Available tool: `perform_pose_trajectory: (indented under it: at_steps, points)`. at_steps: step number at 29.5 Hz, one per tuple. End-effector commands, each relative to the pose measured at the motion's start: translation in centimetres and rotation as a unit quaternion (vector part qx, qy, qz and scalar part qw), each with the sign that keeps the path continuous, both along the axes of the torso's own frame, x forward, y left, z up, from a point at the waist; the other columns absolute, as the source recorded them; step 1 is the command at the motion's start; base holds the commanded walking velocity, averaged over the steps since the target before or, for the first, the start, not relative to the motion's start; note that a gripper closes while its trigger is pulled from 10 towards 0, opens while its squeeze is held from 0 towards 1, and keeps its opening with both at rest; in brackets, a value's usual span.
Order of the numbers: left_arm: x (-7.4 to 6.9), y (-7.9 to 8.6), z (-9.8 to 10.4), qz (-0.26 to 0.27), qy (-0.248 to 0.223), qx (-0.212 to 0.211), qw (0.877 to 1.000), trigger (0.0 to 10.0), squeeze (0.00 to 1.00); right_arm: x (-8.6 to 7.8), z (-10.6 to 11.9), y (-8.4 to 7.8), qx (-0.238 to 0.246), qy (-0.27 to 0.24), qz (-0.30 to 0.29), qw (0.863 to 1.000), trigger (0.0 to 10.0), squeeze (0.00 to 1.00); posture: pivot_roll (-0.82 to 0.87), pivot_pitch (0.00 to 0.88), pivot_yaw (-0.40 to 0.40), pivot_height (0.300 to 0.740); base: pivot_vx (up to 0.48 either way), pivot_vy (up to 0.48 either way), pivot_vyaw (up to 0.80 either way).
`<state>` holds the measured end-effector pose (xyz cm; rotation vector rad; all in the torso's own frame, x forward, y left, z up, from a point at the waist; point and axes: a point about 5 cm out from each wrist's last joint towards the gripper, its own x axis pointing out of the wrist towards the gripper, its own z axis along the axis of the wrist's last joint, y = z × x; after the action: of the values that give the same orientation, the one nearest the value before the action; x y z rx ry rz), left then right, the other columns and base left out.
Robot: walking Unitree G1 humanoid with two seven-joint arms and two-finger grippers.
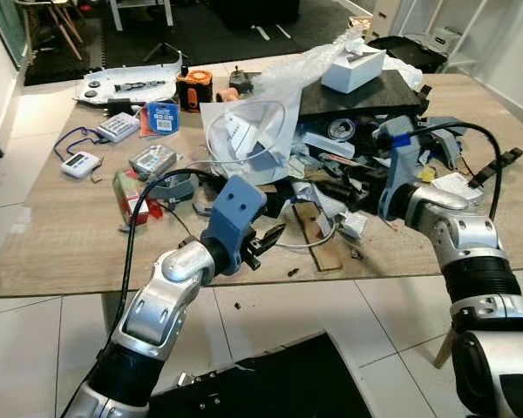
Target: Picking trash to rubbish bin
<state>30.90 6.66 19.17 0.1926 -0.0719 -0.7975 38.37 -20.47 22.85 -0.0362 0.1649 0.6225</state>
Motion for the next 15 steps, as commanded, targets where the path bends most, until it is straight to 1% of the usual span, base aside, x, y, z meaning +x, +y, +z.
perform_pose_trajectory:
  at_steps: [1,2,3,6,8,9,10,11,12,15]
  points:
    - [-0.1,-0.2,-0.1,-0.016,0.006,0.000,1.000,10.0,0.00,0.1,0.2,-0.2,-0.002,0.015,0.004,1.000,10.0,0.00,0.04,0.189,-0.014,0.740,0.000,0.000,0.00]
    - [-0.2,-0.3,0.0,-0.024,0.008,-0.005,1.000,10.0,0.00,0.2,0.4,-0.2,0.003,0.023,0.008,1.000,10.0,0.00,0.04,0.189,-0.014,0.740,0.000,0.000,0.00]
    - [-0.3,-0.4,0.0,-0.035,0.007,-0.001,0.999,10.0,0.00,0.2,0.6,-0.2,-0.003,0.035,0.029,0.999,10.0,0.00,0.04,0.188,-0.009,0.740,0.000,0.000,0.00]
    - [-0.7,-0.6,-0.4,-0.068,0.010,0.020,0.997,10.0,0.00,-0.6,1.7,-0.5,-0.028,0.063,0.108,0.992,10.0,0.00,0.04,0.188,-0.009,0.740,0.000,0.000,0.00]
    - [-0.8,-0.7,-0.5,-0.076,0.010,0.028,0.997,10.0,0.00,-1.1,2.3,-0.6,-0.035,0.072,0.141,0.987,10.0,0.00,0.04,0.188,-0.009,0.740,0.000,0.000,0.00]
    - [-0.9,-0.7,-0.6,-0.077,0.008,0.031,0.997,10.0,0.00,-1.7,2.4,-0.7,-0.052,0.072,0.172,0.981,10.0,0.00,0.04,0.188,-0.009,0.740,0.000,0.000,0.00]
    - [-0.9,-0.7,-0.6,-0.077,0.008,0.031,0.997,10.0,0.00,-1.7,2.4,-0.7,-0.052,0.072,0.172,0.981,10.0,0.00,0.04,0.188,-0.009,0.740,0.000,0.000,0.00]
    - [-0.9,-0.7,-0.6,-0.077,0.007,0.032,0.996,10.0,0.00,-2.0,2.5,-0.8,-0.065,0.074,0.193,0.976,10.0,0.00,0.04,0.185,-0.023,0.740,0.000,0.000,0.00]
    - [-0.8,-0.7,-0.5,-0.068,0.005,0.027,0.997,10.0,0.00,-2.7,2.3,-0.9,-0.087,0.090,0.219,0.968,10.0,0.00,0.04,0.185,-0.023,0.740,0.000,0.000,0.00]
    - [-0.8,-0.7,-0.5,-0.068,0.005,0.027,0.997,10.0,0.00,-2.8,2.1,-1.0,-0.100,0.098,0.220,0.965,10.0,0.00,0.04,0.185,-0.023,0.740,0.000,0.000,0.00]
